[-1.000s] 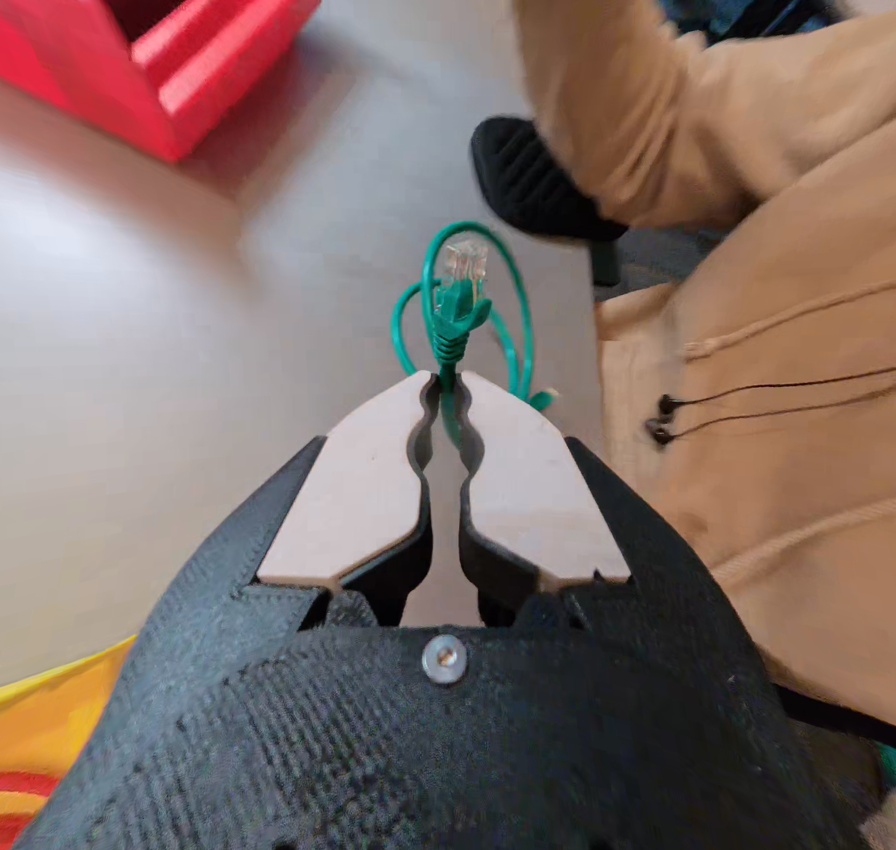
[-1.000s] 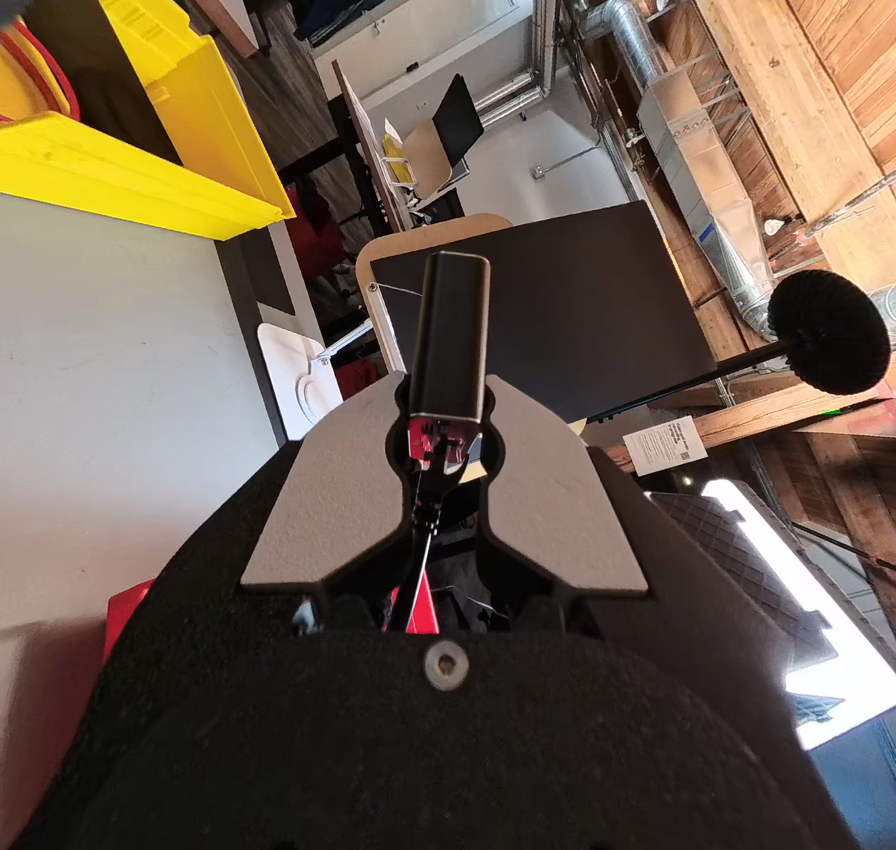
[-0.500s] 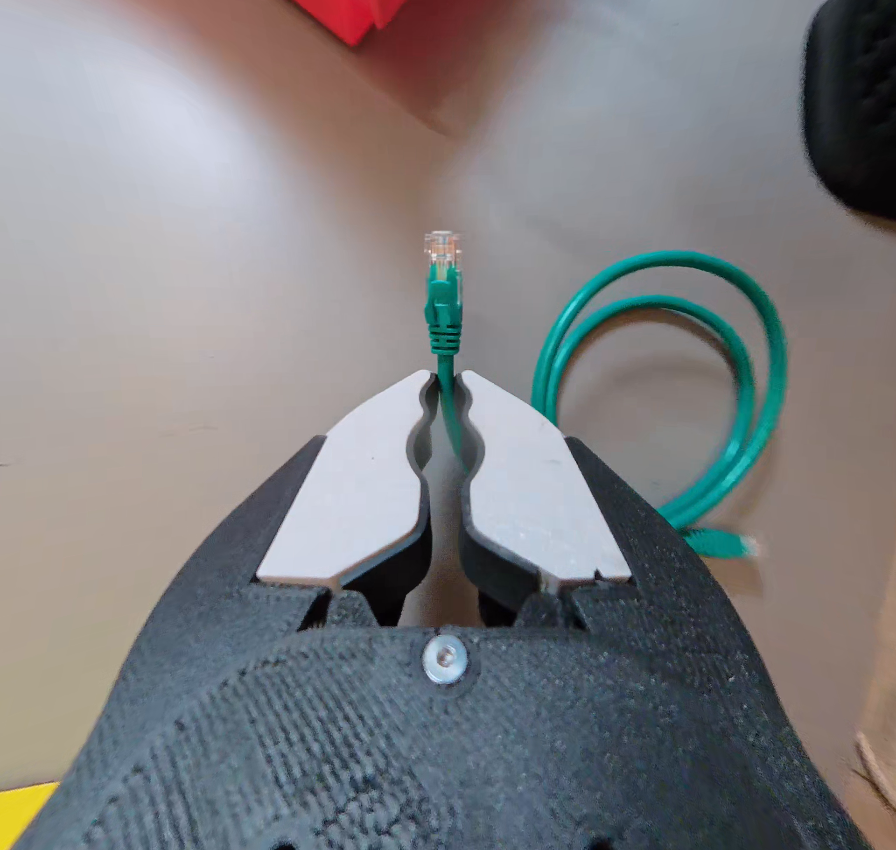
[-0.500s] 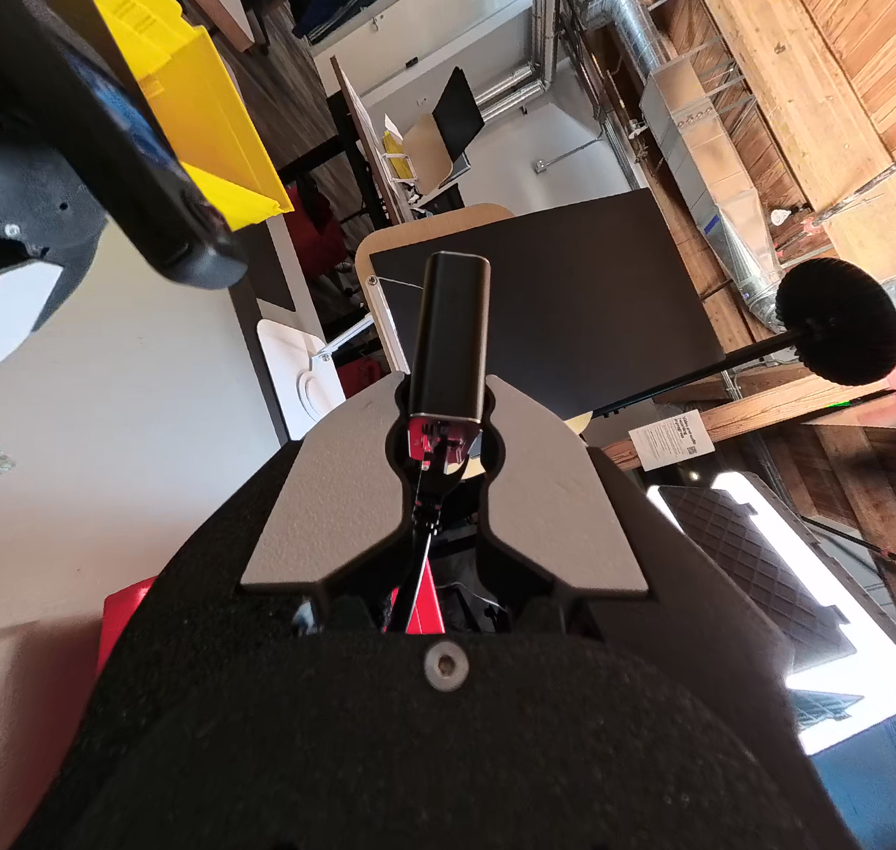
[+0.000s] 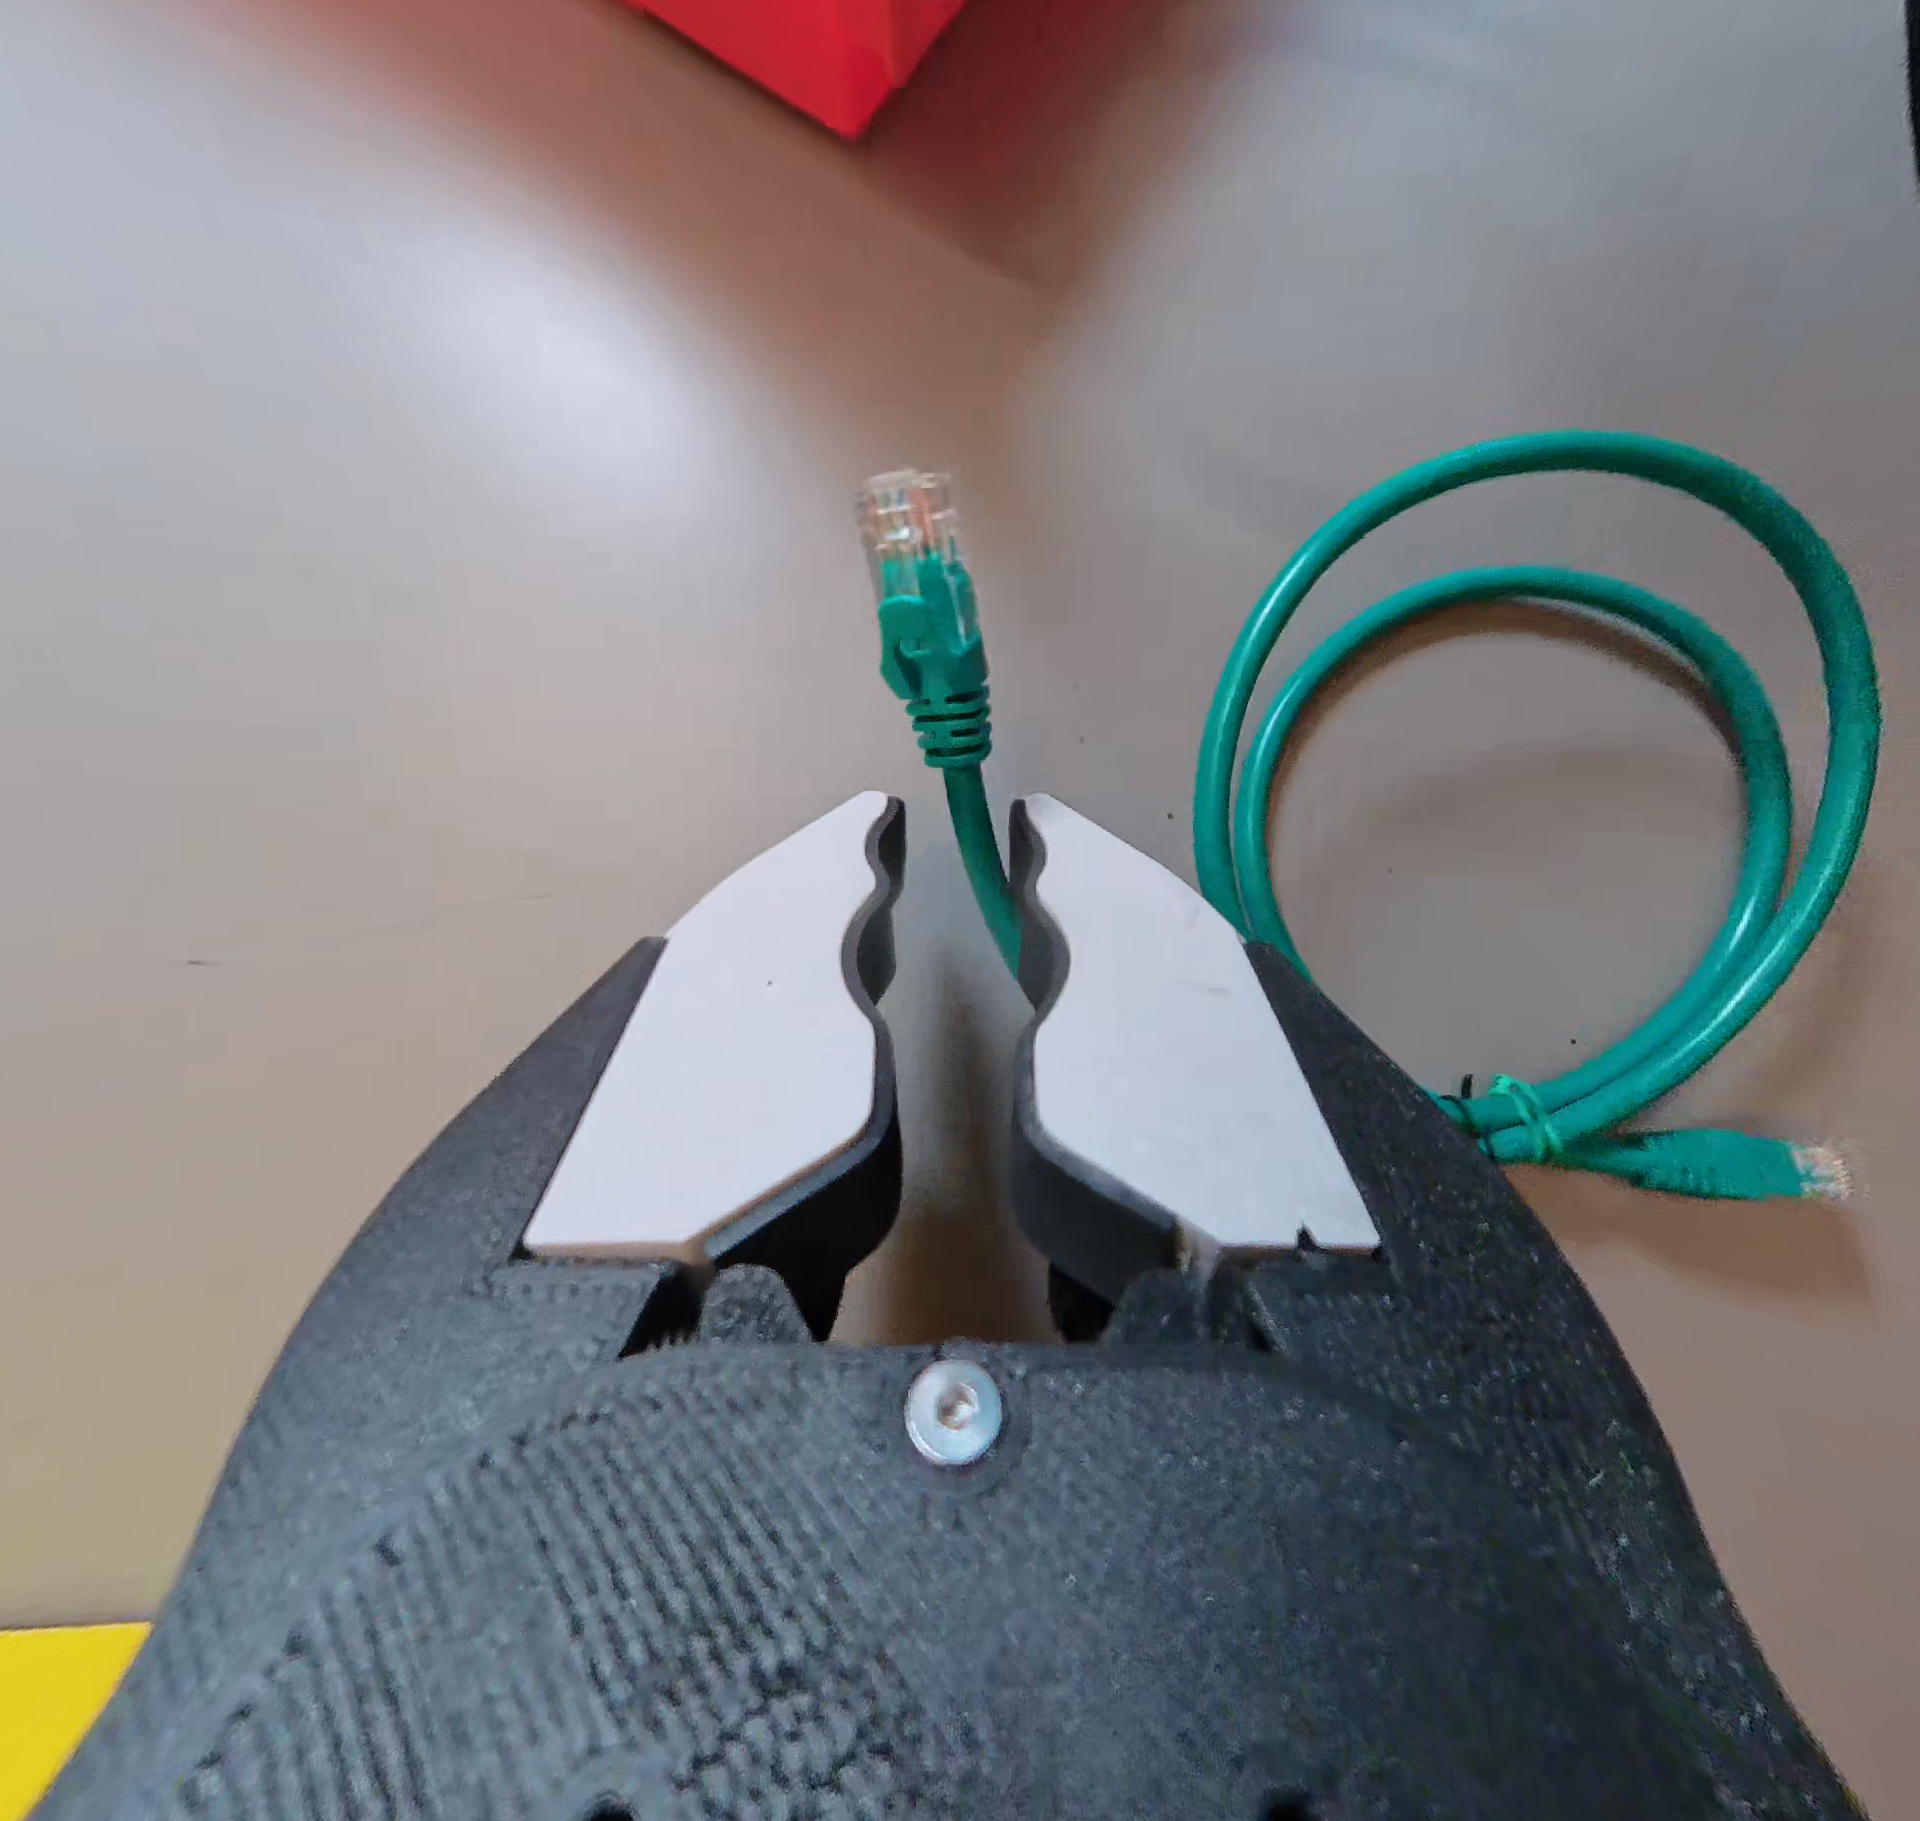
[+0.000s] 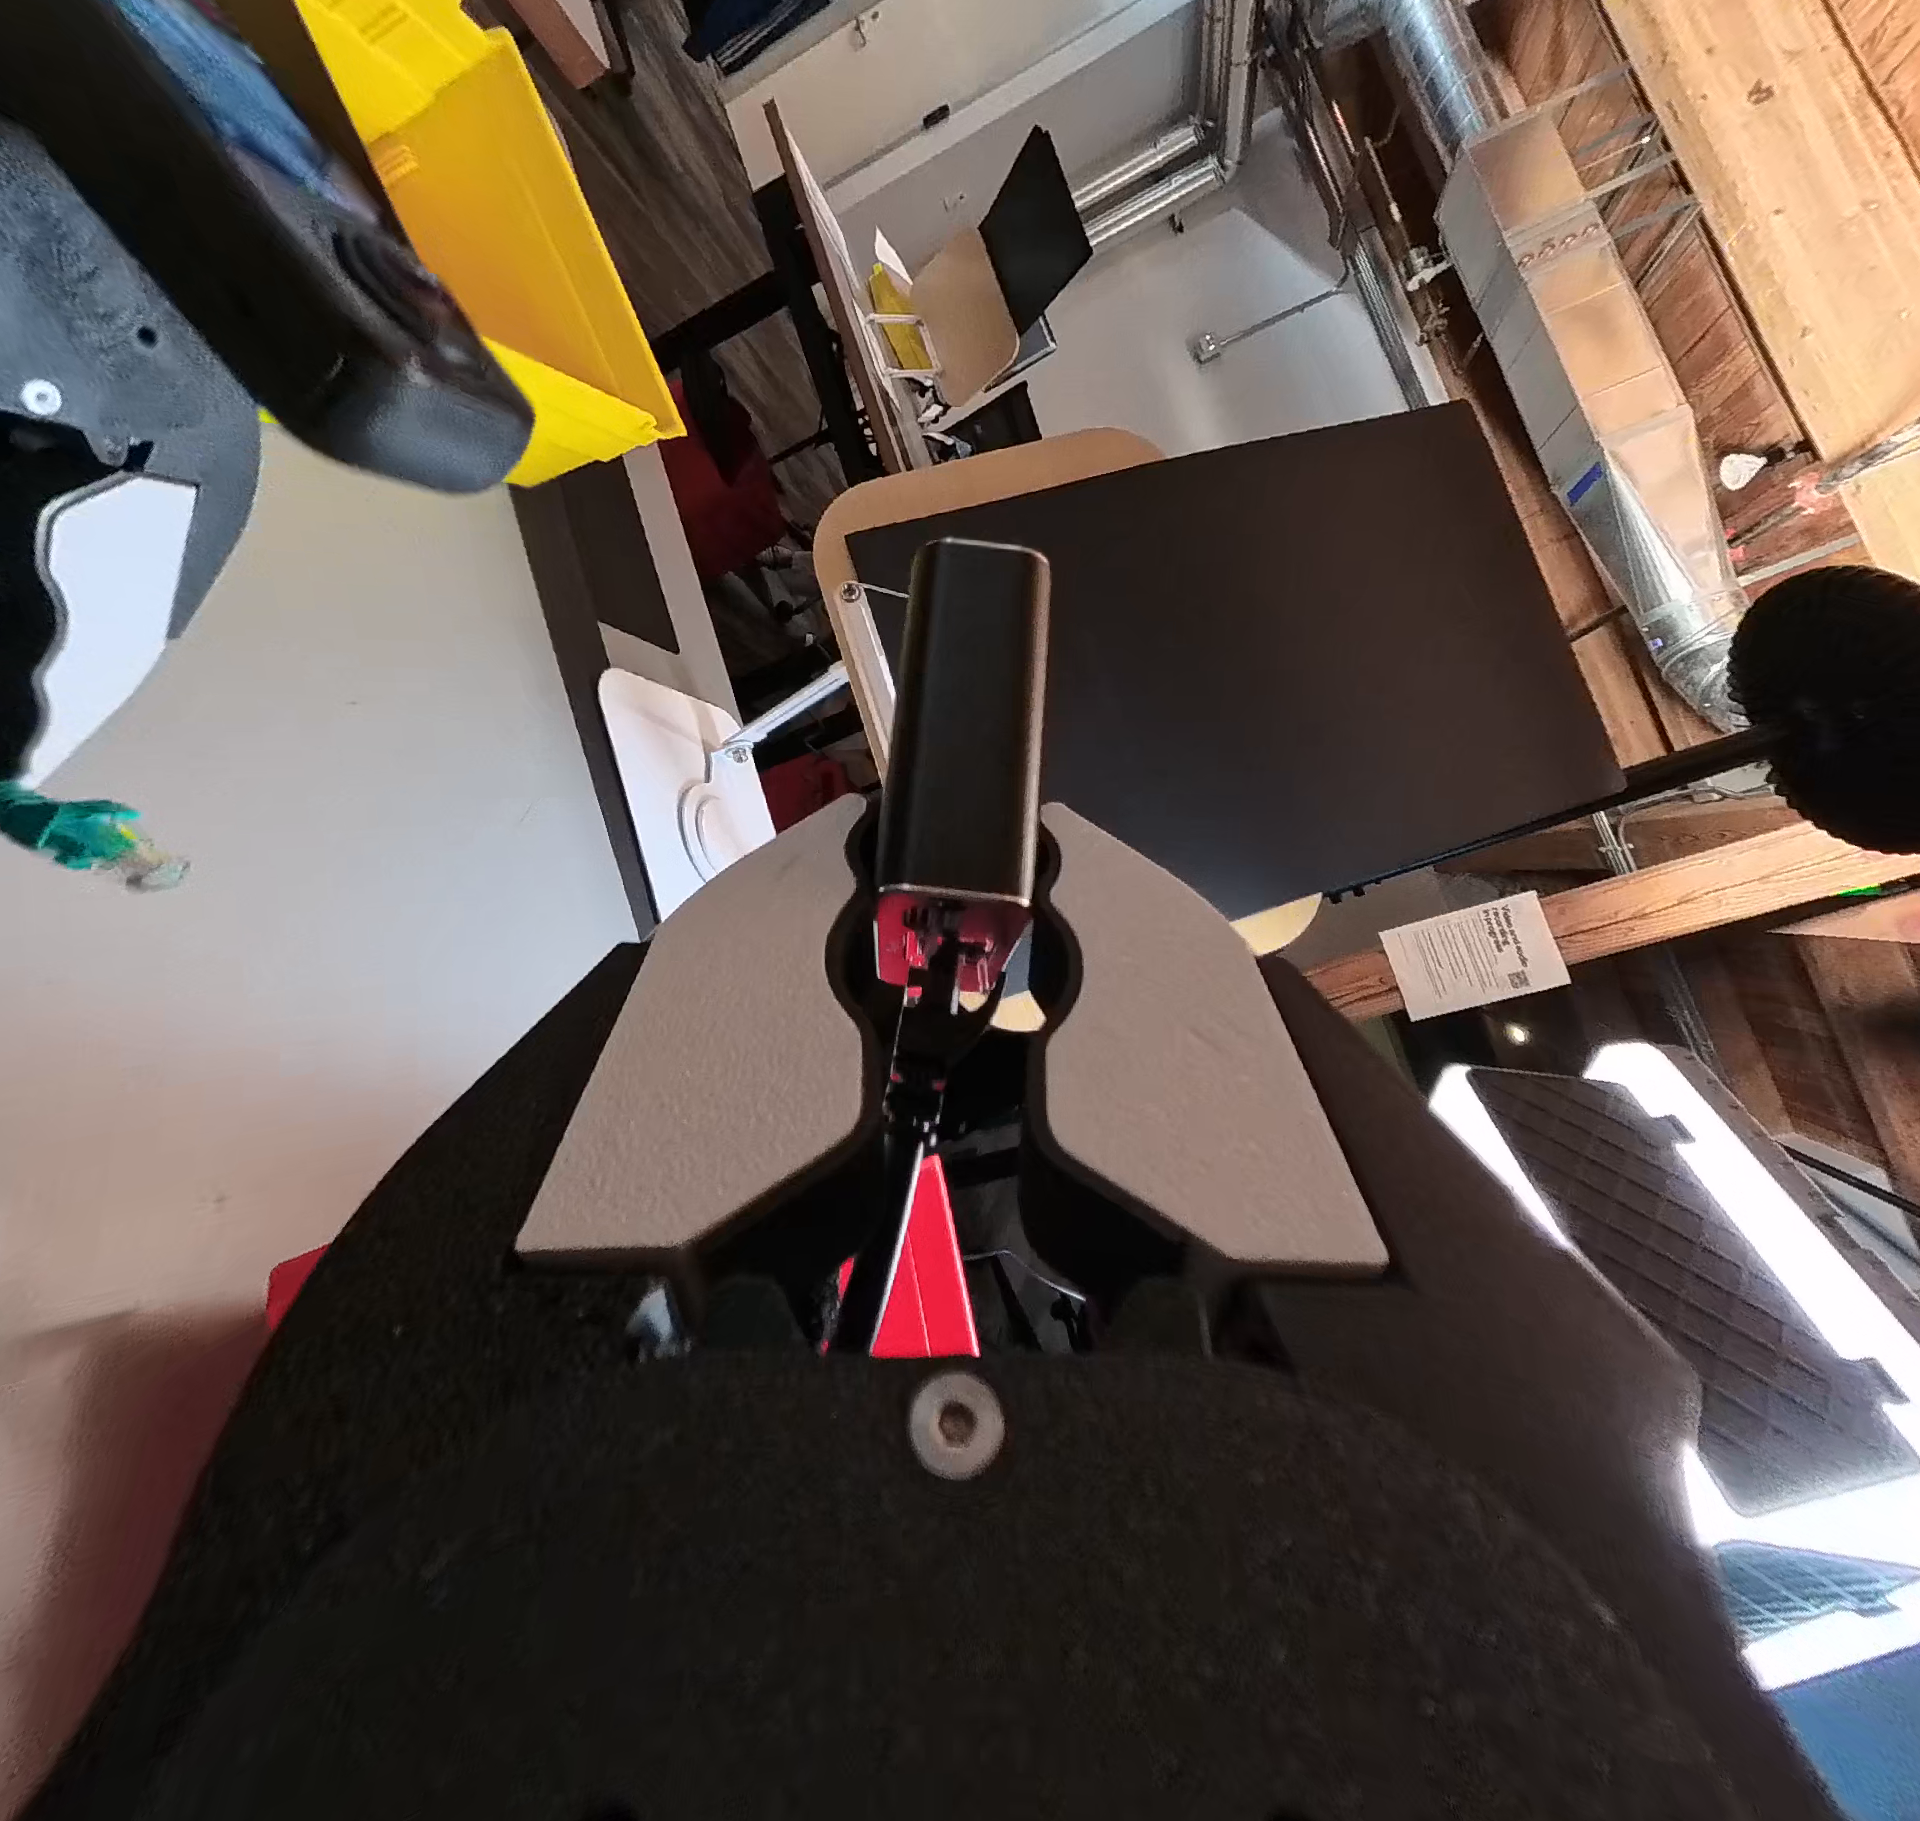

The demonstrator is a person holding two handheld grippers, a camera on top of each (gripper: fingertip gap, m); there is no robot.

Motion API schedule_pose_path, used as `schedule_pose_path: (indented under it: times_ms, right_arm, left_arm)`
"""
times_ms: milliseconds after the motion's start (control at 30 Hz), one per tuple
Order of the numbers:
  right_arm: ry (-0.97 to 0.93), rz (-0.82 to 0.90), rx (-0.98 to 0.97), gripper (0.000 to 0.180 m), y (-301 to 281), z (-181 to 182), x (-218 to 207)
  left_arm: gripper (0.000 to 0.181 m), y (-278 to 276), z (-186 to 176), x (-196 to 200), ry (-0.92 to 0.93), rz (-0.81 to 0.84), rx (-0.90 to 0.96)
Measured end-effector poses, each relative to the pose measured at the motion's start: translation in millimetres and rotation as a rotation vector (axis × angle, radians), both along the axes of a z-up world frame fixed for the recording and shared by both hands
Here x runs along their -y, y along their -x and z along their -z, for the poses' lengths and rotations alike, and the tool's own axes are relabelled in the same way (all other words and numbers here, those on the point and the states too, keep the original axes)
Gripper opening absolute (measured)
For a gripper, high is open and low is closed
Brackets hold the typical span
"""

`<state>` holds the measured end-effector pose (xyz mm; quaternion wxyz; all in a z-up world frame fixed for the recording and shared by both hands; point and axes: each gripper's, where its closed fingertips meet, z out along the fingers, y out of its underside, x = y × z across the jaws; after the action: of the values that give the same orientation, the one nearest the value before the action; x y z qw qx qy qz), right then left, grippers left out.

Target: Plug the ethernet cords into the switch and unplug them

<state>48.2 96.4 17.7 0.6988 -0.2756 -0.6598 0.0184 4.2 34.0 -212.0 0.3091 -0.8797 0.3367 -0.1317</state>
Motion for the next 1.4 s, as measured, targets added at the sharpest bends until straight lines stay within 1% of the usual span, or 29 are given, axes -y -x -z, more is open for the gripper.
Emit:
schedule_pose_path:
  times_ms: [33,133,233,533,633,700,800,933,1033,1200,1267,1400]
  right_arm:
    - [0.0,0.002,-0.004,0.025,-1,-1,-1]
    - [0.008,0.007,-0.024,0.025,-7,-6,-4]
    - [0.012,0.012,-0.028,0.025,-8,-6,-6]
    - [0.011,0.005,0.004,0.025,-1,3,-5]
    - [0.011,0.002,0.0,0.025,-1,2,-4]
    - [0.011,0.0,0.0,0.025,-2,1,-3]
    - [0.022,-0.018,0.014,0.025,-1,5,-2]
    - [0.067,-0.134,0.119,0.025,3,25,14]
    - [0.059,-0.198,0.181,0.025,8,39,28]
    - [0.006,-0.288,0.232,0.025,26,59,57]
    - [-0.036,-0.311,0.26,0.025,34,72,68]
    - [-0.115,-0.353,0.336,0.025,41,102,93]
  left_arm:
    - [0.019,2,-6,-2,-0.026,-0.009,0.007]
    - [0.018,6,-21,-5,-0.083,-0.031,0.042]
    - [0.019,8,-30,-5,-0.11,-0.029,0.066]
    - [0.021,-8,-28,-8,-0.132,-0.027,0.135]
    - [0.019,-10,-26,-14,-0.168,-0.047,0.151]
    - [0.012,-13,-25,-14,-0.177,-0.037,0.175]
    - [0.011,-17,-30,-11,-0.17,-0.013,0.217]
    - [0.011,-15,-66,7,-0.104,0.059,0.352]
    - [0.011,-1,-91,29,-0.035,0.114,0.394]
    - [0.011,29,-111,54,-0.011,0.116,0.293]
    - [0.011,31,-112,63,0.016,0.141,0.257]
    - [0.011,28,-92,71,0.119,0.182,0.181]
